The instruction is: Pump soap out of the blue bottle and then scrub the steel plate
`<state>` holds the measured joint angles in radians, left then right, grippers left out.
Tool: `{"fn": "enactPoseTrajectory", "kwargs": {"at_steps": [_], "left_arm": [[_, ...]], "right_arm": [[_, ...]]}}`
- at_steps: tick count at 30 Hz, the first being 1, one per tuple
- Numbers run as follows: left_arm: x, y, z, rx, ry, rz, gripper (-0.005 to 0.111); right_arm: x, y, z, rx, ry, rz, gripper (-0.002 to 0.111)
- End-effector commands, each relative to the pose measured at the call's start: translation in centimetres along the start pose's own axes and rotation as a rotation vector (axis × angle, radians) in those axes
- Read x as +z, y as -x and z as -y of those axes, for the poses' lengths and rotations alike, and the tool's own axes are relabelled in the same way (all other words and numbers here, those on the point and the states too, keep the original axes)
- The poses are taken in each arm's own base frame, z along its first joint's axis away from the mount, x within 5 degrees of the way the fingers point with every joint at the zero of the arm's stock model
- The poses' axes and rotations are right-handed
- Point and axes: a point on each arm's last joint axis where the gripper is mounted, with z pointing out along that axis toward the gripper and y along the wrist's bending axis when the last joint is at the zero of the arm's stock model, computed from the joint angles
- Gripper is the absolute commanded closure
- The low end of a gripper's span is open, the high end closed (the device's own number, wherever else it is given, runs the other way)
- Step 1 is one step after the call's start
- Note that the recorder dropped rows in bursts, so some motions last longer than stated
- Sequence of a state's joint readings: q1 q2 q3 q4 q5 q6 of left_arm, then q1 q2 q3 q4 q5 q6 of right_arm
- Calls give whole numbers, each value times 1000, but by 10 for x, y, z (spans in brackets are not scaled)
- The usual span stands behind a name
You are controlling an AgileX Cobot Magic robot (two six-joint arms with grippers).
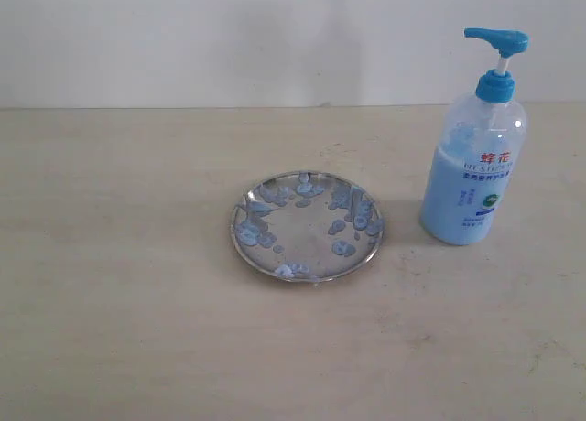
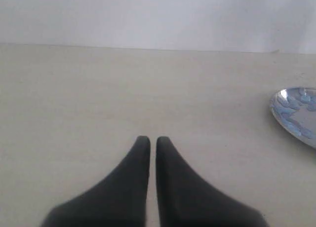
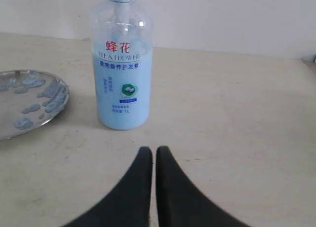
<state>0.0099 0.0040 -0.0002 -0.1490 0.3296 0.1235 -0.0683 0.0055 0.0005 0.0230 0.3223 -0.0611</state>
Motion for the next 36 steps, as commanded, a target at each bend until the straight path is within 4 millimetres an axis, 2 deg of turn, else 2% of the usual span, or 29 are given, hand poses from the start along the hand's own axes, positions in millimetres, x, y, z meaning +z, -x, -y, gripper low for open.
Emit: {"fn": "enactPoseTrajectory", "kwargs": {"at_steps": [1,11,13,15,18,21,23,25,26,29,31,32,34,36], "left_arm": [[0,2,0,7,7,20,103],[0,2,0,7,7,20,103],[0,2,0,7,7,20,103],[0,2,0,7,7,20,103],[0,2,0,7,7,20,103],[0,2,0,7,7,20,103],[0,2,0,7,7,20,103],[0,2,0,7,7,20,103],[0,2,0,7,7,20,103],[0,2,0,7,7,20,103],[0,2,0,7,7,20,103],[0,2,0,7,7,20,103],[0,2,0,7,7,20,103],[0,2,0,7,7,20,103]], "right_arm": [[-1,2,-3,205,38,24,109],[-1,3,-4,243,43,29,109],[-1,8,-3,258,41,88,109],[-2,18,-2,505,74,196,109],[-4,25,-1,893,135,252,109],[-6,30,3,935,132,330,109],[-11,42,11,833,89,505,108],[-31,71,20,468,-45,806,105],[-38,89,22,316,-118,869,101],[-35,155,13,29,-104,754,84],[-12,191,9,-58,-65,610,77],[6,202,9,-75,-50,520,74],[41,209,9,-125,-42,357,70],[81,203,9,-193,-35,197,65]]}}
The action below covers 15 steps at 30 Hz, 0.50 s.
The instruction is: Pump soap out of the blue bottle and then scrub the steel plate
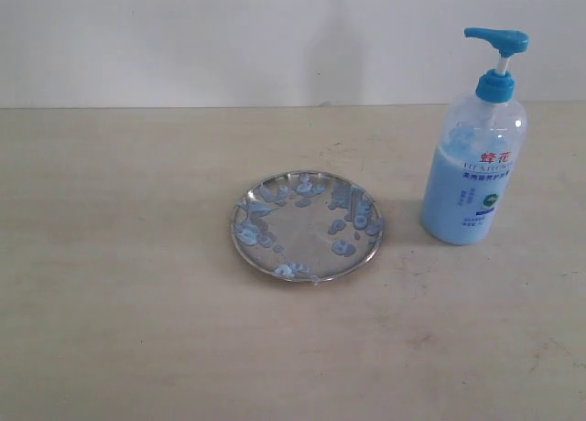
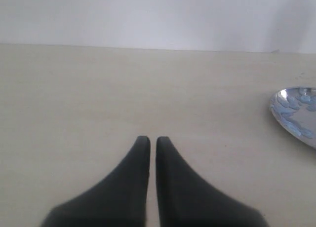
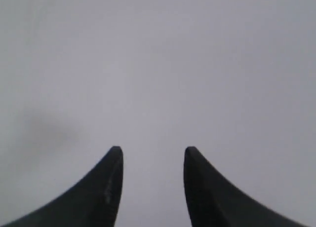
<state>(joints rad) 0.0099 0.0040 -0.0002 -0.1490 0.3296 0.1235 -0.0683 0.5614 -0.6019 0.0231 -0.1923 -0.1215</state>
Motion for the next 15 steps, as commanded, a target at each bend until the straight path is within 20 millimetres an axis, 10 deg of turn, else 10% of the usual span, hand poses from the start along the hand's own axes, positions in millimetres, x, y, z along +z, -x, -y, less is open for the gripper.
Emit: {"fn": "enactPoseTrajectory", "kwargs": {"at_steps": [1,7,15], "left_arm": [[0,2,0,7,7,20,103],[0,2,0,7,7,20,103],[0,2,0,7,7,20,103]], "right_arm": [[64,-56,-6,-154,75,-404,61],[84,-107,-30,-232,226,-665,31],[81,-158,-76,-294,449,-939,20]]}}
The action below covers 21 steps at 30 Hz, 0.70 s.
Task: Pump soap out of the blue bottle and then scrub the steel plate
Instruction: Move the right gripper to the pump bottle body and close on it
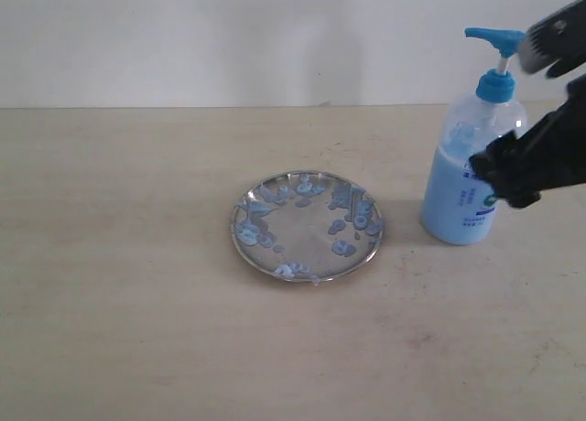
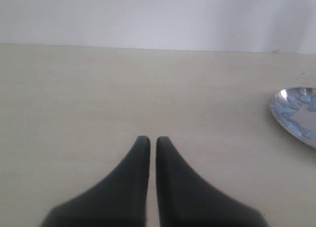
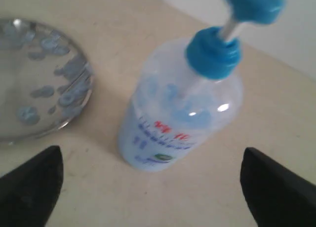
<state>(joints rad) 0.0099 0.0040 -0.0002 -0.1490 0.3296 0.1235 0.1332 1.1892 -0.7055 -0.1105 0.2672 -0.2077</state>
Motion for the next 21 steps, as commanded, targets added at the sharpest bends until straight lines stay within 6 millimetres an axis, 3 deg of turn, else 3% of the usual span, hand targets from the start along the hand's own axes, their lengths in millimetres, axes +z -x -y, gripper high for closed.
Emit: {"fn": "enactPoseTrajectory", "kwargs": {"at_steps": [1,11,14,18,21], "left_arm": [[0,2,0,7,7,20,103],[0,2,0,7,7,20,103],[0,2,0,7,7,20,103],[0,2,0,7,7,20,103],[0,2,0,7,7,20,103]], "right_arm": [[13,1,-13,-65,44,-25,20],[7,-9,-14,3,37,-2,20],[-3,-26,-8,112,-14,88,20],[-16,-68,-3,271,-99,220,20],[-20,-76,-8,278,-121,416,20]]}}
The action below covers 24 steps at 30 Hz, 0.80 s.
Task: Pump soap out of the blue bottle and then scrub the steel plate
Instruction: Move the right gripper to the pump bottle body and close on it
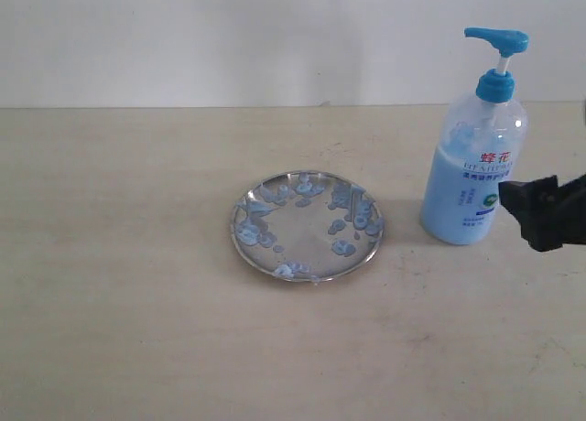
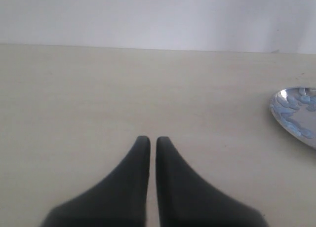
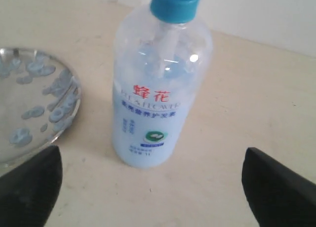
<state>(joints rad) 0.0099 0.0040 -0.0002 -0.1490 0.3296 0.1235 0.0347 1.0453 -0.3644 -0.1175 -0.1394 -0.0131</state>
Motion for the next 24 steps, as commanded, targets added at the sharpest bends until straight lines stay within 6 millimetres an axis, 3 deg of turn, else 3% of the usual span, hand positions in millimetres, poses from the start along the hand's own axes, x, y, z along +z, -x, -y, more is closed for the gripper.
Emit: {"fn": "enactPoseTrajectory", "kwargs": {"at_steps": [1,13,24], "left_arm": [[0,2,0,7,7,20,103],[0,2,0,7,7,20,103],[0,2,0,7,7,20,103]], "right_arm": [[-10,-14,-1,25,-16,250,20],[35,-42,0,38,-34,150,20],[35,-38,1,103,-35,204,20]]}}
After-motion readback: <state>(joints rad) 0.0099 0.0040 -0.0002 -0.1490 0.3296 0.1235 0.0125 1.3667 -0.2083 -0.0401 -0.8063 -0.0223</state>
